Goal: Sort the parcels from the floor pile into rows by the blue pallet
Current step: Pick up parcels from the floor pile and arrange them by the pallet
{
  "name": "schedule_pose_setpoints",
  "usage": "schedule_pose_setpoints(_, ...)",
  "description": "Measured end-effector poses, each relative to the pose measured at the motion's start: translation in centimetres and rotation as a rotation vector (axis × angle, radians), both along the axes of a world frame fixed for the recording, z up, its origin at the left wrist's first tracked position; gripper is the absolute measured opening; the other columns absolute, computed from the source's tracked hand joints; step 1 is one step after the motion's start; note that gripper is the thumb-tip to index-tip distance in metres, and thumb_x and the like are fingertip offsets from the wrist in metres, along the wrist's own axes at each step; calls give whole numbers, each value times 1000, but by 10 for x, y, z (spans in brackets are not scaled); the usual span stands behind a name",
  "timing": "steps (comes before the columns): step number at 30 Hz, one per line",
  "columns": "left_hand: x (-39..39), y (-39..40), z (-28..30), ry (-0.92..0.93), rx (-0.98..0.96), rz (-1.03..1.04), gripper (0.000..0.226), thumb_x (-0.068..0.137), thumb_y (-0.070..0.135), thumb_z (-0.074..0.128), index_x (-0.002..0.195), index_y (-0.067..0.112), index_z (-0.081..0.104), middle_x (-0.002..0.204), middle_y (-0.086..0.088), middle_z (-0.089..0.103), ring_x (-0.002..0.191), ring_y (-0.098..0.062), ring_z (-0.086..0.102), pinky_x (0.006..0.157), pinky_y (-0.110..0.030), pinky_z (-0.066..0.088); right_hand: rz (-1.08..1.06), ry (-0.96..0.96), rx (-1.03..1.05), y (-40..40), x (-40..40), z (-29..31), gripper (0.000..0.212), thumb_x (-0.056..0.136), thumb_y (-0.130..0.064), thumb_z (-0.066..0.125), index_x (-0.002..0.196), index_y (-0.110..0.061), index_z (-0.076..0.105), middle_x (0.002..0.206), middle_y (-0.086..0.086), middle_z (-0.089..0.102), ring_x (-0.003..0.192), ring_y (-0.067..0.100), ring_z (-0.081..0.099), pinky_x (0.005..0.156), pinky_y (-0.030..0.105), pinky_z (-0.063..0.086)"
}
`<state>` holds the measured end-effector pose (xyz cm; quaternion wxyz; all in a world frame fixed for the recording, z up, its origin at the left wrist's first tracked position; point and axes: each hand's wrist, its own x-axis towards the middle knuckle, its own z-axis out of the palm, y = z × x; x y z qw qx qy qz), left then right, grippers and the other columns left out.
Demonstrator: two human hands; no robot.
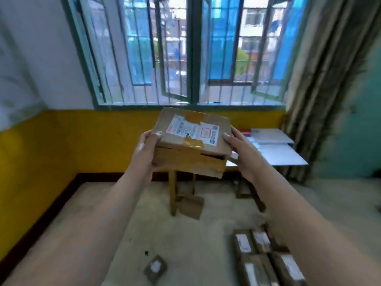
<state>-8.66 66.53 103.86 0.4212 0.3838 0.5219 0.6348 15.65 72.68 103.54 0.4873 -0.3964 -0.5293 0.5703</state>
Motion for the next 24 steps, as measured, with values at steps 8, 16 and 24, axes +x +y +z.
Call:
schedule_pose_setpoints(8,182,-84,-68,-119,-145,-264,38,92,45,58,126,29,53,115,-2,62,106,-22,59,89,-47,52,-157,-18,-294,-155,183,-56,41,91,-51,59,129,-37,59,115,3,72,97,23,66,82,38,53)
schedule_pose_setpoints(16,323,-123,-110,29,-312,-517,36,92,55,55,124,39,55,127,-1,54,123,-31,52,101,-56,47,-324,87,-310,-211,337,-113,35,90,-43,61,123,-31,61,110,3,74,91,19,72,67,35,57)
schedule_pose_setpoints(24,528,-92,-116,37,-365,-657,41,89,51,59,127,35,57,125,-4,62,106,-27,68,95,-46,54,-386,125,-313,-189,550,-127,42,89,-42,65,128,-28,58,114,9,72,105,28,69,84,44,58)
